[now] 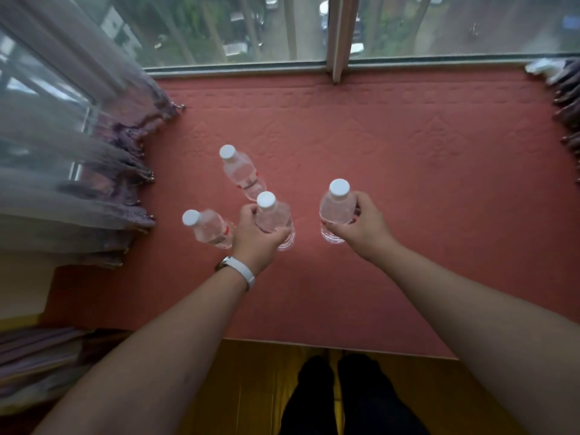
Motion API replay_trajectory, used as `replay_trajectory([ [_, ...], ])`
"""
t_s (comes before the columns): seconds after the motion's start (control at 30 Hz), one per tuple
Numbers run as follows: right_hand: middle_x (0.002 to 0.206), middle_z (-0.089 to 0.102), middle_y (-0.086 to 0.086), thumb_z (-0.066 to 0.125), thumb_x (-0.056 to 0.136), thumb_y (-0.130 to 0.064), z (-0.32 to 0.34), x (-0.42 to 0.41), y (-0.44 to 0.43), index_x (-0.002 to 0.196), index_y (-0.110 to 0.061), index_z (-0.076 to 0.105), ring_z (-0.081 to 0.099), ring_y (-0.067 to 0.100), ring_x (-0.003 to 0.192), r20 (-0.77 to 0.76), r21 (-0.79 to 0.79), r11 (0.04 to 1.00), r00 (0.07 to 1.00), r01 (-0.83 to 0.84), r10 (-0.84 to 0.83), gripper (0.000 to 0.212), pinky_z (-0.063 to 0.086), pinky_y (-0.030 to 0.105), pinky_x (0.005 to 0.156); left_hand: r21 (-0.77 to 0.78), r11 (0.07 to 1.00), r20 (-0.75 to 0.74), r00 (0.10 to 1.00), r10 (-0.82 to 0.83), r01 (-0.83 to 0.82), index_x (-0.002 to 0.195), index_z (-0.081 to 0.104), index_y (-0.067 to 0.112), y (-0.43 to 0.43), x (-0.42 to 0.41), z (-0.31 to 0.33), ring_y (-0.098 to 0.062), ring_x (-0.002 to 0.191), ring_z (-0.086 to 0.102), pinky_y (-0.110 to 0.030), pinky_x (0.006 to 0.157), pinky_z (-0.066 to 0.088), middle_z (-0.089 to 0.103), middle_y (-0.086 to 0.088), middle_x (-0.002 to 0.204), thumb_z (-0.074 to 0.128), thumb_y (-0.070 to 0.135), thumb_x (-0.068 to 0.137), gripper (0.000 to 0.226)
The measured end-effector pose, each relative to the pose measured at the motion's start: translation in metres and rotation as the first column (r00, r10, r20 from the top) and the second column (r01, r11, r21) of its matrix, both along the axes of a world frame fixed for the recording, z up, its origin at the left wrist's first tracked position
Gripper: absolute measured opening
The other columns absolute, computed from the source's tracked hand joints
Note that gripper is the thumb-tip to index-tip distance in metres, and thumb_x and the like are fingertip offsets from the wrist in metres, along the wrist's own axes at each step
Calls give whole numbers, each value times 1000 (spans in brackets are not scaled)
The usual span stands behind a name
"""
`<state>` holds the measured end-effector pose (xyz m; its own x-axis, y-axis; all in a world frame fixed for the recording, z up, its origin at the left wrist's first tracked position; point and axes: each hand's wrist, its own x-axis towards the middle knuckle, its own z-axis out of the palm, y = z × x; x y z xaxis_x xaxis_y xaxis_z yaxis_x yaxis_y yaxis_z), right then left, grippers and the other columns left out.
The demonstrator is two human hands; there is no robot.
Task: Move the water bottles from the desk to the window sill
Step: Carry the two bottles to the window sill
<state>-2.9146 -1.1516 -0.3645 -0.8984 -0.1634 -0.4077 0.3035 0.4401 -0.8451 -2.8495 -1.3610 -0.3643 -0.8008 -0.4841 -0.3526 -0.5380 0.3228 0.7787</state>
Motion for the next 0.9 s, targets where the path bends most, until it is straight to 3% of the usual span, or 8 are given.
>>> replay_trajectory([
  [0.13, 101, 66, -9, 86, 68, -27, -20, -8, -1, 99, -35, 51, 65, 15, 97, -27, -1, 1000, 999, 27, -27, 47, 54, 40, 90, -35, 999, -24, 999, 40, -40, 116, 49, 20, 4, -9, -13, -8, 82, 64, -18, 73, 48, 65, 7, 96, 85, 23, 66, 62],
  [0.3, 98, 62, -12, 86, 69, -18, -42, -8, 0, 110, -26, 53, 63, 17, 96, -25, -13, 999, 998, 49, -50, 54, 52, 38, 90, -31, 998, -43, 998, 55, -57, 117, 48, 17, 6, -16, -26, -12, 87, 64, -31, 83, 52, 62, 12, 95, 85, 26, 65, 64],
  [0.4, 98, 60, -16, 85, 71, -11, -47, -3, 1, 116, -21, 52, 59, 9, 94, 7, -49, 995, 996, 91, -91, 58, 49, 26, 87, -33, 999, -38, 999, 28, -30, 119, 48, 15, 3, -16, -33, -7, 86, 63, -30, 86, 52, 61, 14, 96, 87, 24, 65, 67],
  [0.47, 98, 60, -16, 85, 71, -10, -49, 0, 0, 116, -22, 52, 59, 7, 92, 8, -49, 994, 996, 93, -93, 57, 48, 25, 86, -34, 999, -37, 999, 24, -25, 119, 48, 15, 2, -14, -37, 0, 86, 62, -28, 86, 52, 60, 18, 96, 87, 23, 66, 67],
  [0.63, 105, 61, -11, 84, 70, -12, -52, 2, -1, 113, -31, 50, 61, 11, 100, -30, -25, 996, 996, 83, -84, 59, 47, 25, 89, 0, 1000, -43, 999, 12, -12, 122, 46, 16, 3, -9, -40, -4, 92, 63, -30, 90, 53, 59, 16, 100, 87, 24, 65, 71],
  [0.77, 113, 63, -7, 85, 71, -12, -47, 2, 1, 121, -23, 52, 60, 11, 105, -16, -36, 997, 998, 65, -65, 61, 48, 23, 93, 23, 1000, -42, 999, -12, 13, 126, 46, 18, 3, -5, -33, 3, 96, 59, -21, 91, 47, 59, 12, 108, 88, 25, 66, 73],
  [0.83, 119, 61, -5, 85, 71, -12, -39, 2, 4, 128, -19, 50, 58, 9, 109, 9, -31, 999, 1000, 30, -30, 67, 45, 14, 90, 29, 999, -37, 999, -28, 29, 128, 45, 20, 1, 0, -26, -1, 103, 57, -20, 96, 43, 59, 6, 118, 88, 25, 67, 75],
  [0.9, 122, 57, -7, 85, 73, -14, -26, 3, 8, 134, -19, 47, 54, 8, 112, 41, -6, 1000, 999, -8, 8, 73, 41, 15, 89, 38, 999, -20, 1000, -22, 23, 132, 42, 21, -1, 8, -17, -7, 116, 54, -24, 102, 41, 55, 2, 129, 88, 29, 68, 79],
])
